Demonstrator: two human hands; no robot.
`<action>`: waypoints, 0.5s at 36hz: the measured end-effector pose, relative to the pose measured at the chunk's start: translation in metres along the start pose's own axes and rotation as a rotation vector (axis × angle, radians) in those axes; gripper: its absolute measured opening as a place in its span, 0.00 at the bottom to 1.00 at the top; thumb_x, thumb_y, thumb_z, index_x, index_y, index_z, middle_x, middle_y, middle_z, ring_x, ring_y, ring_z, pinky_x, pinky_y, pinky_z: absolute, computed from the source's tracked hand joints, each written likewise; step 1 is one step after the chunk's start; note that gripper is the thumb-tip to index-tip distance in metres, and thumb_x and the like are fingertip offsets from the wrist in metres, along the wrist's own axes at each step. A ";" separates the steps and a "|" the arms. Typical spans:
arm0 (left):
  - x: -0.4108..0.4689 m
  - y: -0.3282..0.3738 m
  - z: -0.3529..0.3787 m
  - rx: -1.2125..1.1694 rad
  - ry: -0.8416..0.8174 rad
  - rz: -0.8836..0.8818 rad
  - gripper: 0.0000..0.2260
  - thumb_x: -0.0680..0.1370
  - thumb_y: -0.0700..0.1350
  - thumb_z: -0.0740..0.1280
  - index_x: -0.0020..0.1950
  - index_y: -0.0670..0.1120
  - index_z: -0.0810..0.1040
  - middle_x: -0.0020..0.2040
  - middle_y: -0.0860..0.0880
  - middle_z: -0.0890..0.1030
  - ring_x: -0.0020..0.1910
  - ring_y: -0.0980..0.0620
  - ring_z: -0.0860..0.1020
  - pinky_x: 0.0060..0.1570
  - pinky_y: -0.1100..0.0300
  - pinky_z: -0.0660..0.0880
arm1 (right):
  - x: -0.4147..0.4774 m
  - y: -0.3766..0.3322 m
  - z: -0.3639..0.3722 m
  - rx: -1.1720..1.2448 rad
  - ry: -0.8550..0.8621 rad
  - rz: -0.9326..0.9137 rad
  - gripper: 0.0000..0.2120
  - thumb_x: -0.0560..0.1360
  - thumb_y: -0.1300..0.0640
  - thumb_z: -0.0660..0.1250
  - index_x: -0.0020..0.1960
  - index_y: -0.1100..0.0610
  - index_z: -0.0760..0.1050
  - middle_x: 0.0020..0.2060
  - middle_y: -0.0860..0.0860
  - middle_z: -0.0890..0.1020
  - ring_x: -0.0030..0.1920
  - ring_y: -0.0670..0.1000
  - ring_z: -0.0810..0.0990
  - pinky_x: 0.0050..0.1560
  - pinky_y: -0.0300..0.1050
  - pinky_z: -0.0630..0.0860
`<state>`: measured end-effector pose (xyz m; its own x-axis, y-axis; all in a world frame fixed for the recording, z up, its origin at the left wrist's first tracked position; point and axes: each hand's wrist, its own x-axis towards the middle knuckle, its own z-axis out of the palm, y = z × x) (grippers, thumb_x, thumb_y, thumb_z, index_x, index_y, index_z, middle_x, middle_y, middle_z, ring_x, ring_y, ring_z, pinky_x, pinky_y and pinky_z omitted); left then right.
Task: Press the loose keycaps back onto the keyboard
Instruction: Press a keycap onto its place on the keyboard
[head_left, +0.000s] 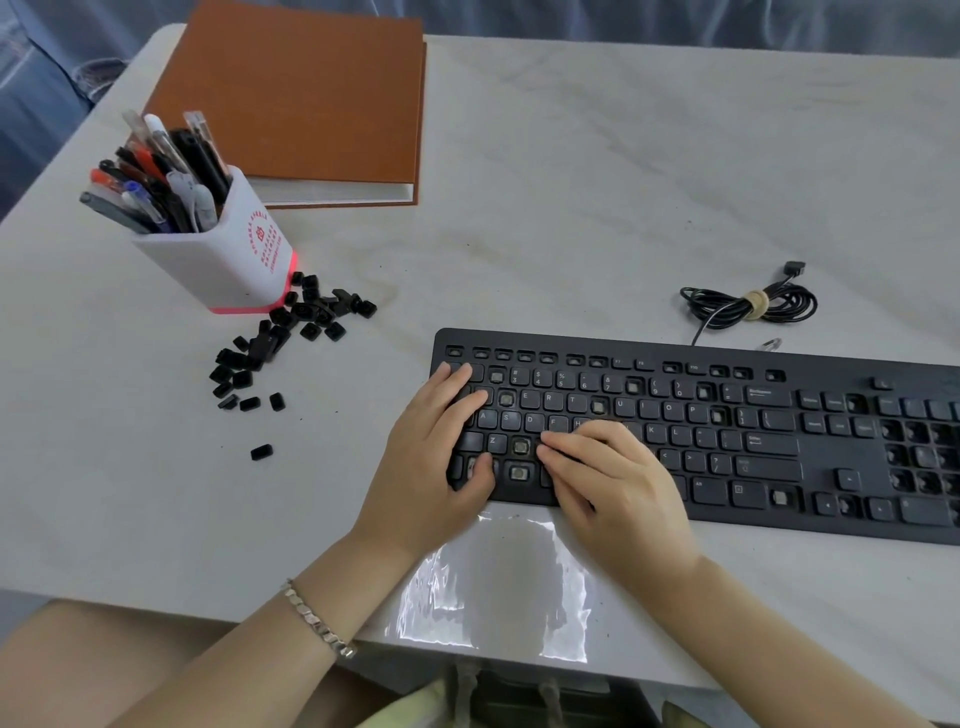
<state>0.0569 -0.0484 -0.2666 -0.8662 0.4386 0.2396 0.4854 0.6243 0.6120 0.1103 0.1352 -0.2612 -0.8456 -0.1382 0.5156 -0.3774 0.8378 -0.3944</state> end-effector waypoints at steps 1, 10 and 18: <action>0.000 0.000 0.000 -0.001 0.001 0.001 0.21 0.74 0.46 0.61 0.65 0.39 0.73 0.71 0.44 0.69 0.74 0.47 0.61 0.72 0.54 0.60 | 0.000 -0.001 -0.001 0.006 0.001 0.009 0.08 0.71 0.64 0.65 0.46 0.62 0.83 0.45 0.51 0.84 0.46 0.51 0.74 0.42 0.47 0.78; 0.000 0.001 0.000 0.006 -0.002 -0.001 0.22 0.74 0.46 0.60 0.65 0.39 0.73 0.71 0.45 0.68 0.74 0.48 0.61 0.72 0.56 0.59 | 0.004 -0.007 -0.003 0.147 0.052 0.239 0.06 0.68 0.66 0.69 0.44 0.61 0.84 0.42 0.51 0.83 0.47 0.47 0.76 0.52 0.34 0.72; 0.000 0.001 -0.001 0.013 -0.002 -0.002 0.21 0.74 0.46 0.60 0.65 0.39 0.73 0.70 0.44 0.69 0.73 0.47 0.61 0.72 0.57 0.58 | 0.007 -0.005 -0.002 0.090 0.043 0.173 0.07 0.69 0.66 0.68 0.43 0.61 0.84 0.42 0.51 0.84 0.45 0.47 0.74 0.48 0.35 0.72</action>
<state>0.0575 -0.0484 -0.2655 -0.8669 0.4385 0.2371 0.4853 0.6335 0.6027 0.1071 0.1311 -0.2542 -0.8846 0.0283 0.4655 -0.2617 0.7960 -0.5458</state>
